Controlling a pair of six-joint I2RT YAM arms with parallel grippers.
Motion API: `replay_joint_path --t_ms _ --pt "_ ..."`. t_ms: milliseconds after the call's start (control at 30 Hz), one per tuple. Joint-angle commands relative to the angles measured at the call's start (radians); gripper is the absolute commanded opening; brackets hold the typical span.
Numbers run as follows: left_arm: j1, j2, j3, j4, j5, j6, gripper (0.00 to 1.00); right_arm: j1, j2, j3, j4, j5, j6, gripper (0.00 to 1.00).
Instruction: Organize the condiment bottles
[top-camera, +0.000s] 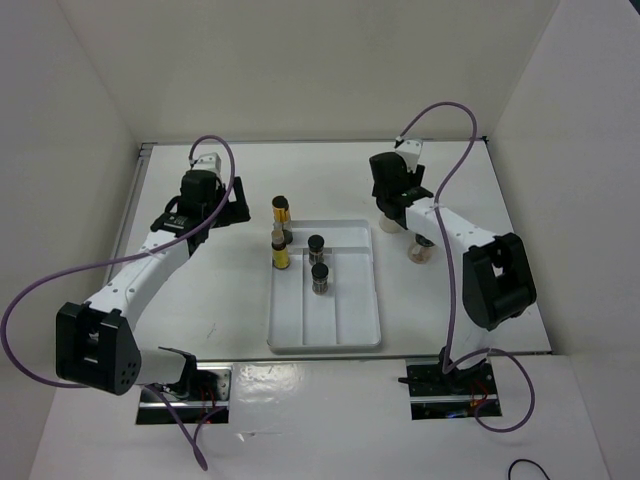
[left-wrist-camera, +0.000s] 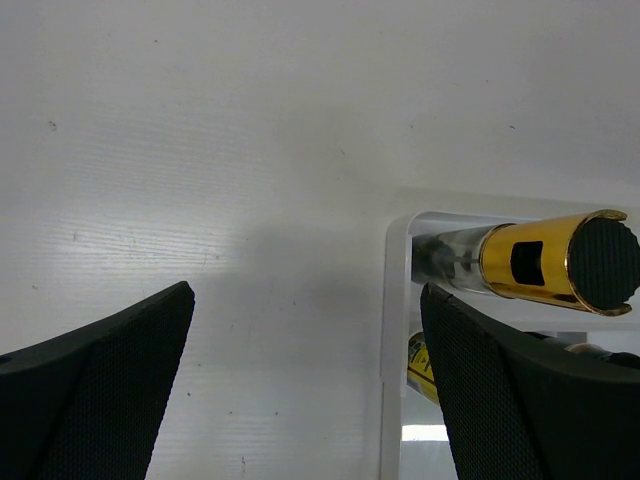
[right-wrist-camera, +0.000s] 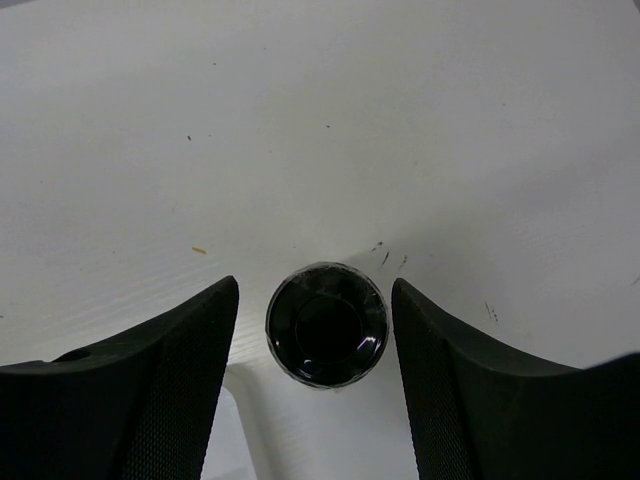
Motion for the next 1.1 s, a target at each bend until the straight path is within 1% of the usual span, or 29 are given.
replay_joint_path --t_ms 0,167,233,367,533,633,700,833,867,900,1000,1033,1067 --pt "0.006 -0.001 0.023 0.030 -0.006 -0.014 1.00 -0.006 0.006 0.003 0.061 0.037 0.009 0.68" --pt "0.006 0.008 0.023 0.030 -0.006 -0.004 1.00 -0.015 0.015 -0.027 0.122 0.037 0.009 0.65" --pt "0.006 0.008 0.023 0.030 -0.006 -0.004 1.00 -0.015 0.006 -0.061 0.160 0.049 0.009 0.61" --pt "0.006 0.008 0.023 0.030 -0.006 -0.004 1.00 -0.015 0.017 -0.083 0.185 0.077 0.018 0.58" --pt "0.006 0.008 0.023 0.030 -0.006 -0.004 1.00 -0.015 0.029 -0.113 0.231 0.089 0.018 0.58" --pt "0.006 0.008 0.023 0.030 -0.006 -0.004 1.00 -0.015 0.075 -0.103 0.241 0.098 0.018 0.54" --pt "0.006 0.008 0.023 0.030 -0.006 -0.004 1.00 -0.015 0.086 -0.103 0.253 0.098 0.007 0.50" --pt "0.006 0.017 0.023 0.030 -0.006 -0.004 1.00 -0.015 0.097 -0.103 0.279 0.124 -0.016 0.46" --pt "0.006 0.017 0.023 0.030 -0.006 -0.004 1.00 -0.015 0.106 -0.103 0.279 0.133 -0.016 0.44" --pt "0.006 0.017 0.023 0.030 -0.006 -0.004 1.00 -0.015 0.106 -0.093 0.279 0.133 -0.025 0.39" --pt "0.006 0.026 0.023 0.030 -0.006 -0.004 1.00 -0.015 0.115 -0.084 0.268 0.143 -0.025 0.29" --pt "0.006 0.026 0.023 0.030 -0.006 -0.004 1.00 -0.015 0.115 -0.075 0.256 0.143 -0.013 0.19" --pt "0.006 0.026 0.023 0.030 -0.006 -0.004 1.00 -0.015 0.115 -0.075 0.247 0.143 -0.013 0.14"
